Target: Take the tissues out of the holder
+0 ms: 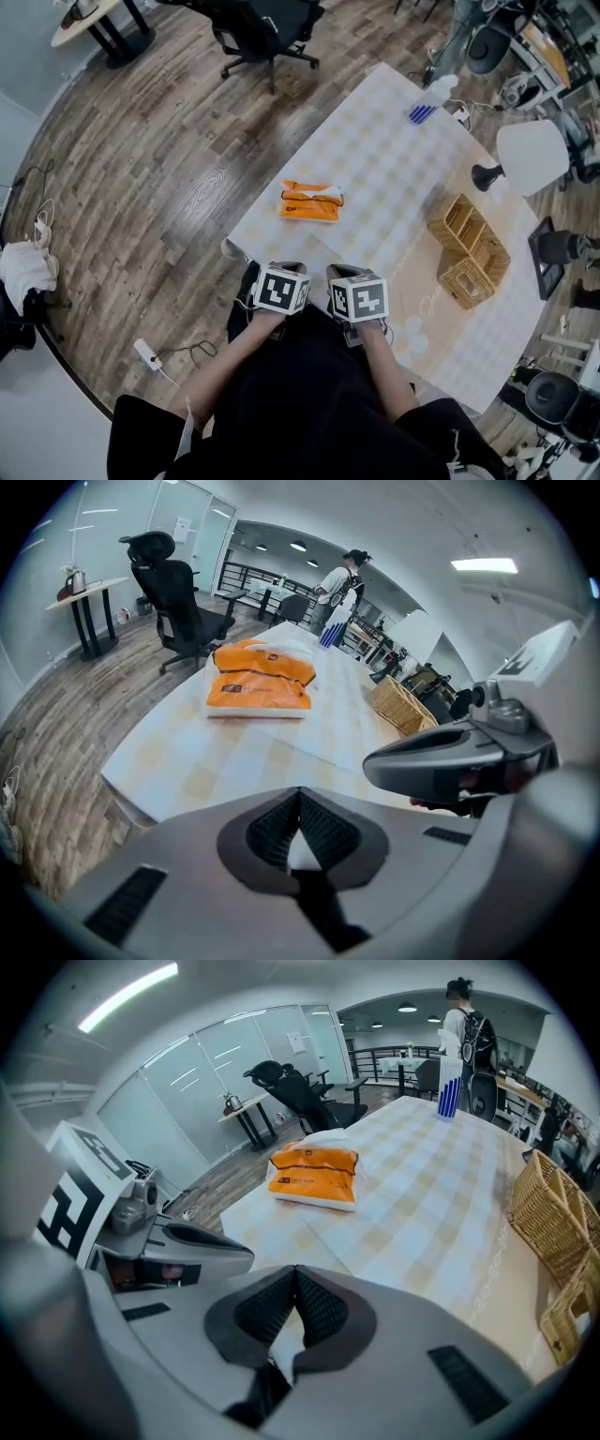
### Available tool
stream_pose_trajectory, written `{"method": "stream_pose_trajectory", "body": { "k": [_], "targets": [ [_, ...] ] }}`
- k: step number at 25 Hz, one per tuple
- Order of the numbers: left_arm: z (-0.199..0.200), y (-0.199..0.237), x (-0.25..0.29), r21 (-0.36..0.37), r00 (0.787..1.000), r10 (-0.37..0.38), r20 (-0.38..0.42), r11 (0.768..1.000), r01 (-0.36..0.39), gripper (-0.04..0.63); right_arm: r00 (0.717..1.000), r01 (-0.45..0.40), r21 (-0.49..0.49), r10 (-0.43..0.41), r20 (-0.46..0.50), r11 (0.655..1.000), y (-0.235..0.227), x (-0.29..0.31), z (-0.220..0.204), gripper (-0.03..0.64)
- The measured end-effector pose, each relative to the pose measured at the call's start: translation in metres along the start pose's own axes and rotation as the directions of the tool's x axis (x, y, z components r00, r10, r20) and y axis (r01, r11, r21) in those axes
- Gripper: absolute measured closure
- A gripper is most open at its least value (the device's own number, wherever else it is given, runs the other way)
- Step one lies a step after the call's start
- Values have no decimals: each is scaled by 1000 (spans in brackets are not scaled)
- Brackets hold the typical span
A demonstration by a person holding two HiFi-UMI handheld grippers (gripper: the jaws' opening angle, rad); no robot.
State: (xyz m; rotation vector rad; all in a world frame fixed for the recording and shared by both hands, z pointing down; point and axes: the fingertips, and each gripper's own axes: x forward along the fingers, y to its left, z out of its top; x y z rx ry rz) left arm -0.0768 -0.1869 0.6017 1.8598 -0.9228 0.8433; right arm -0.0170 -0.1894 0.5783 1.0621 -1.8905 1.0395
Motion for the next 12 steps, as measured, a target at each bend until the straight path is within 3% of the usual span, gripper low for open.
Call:
{"method": "stream_pose_trajectory", "body": {
  "k": [12],
  "targets": [
    [-10, 17, -10, -47, 1000, 25, -1, 999, -25, 597, 999, -36, -35, 36, -21, 999, 19, 10, 2, 604]
  ]
}}
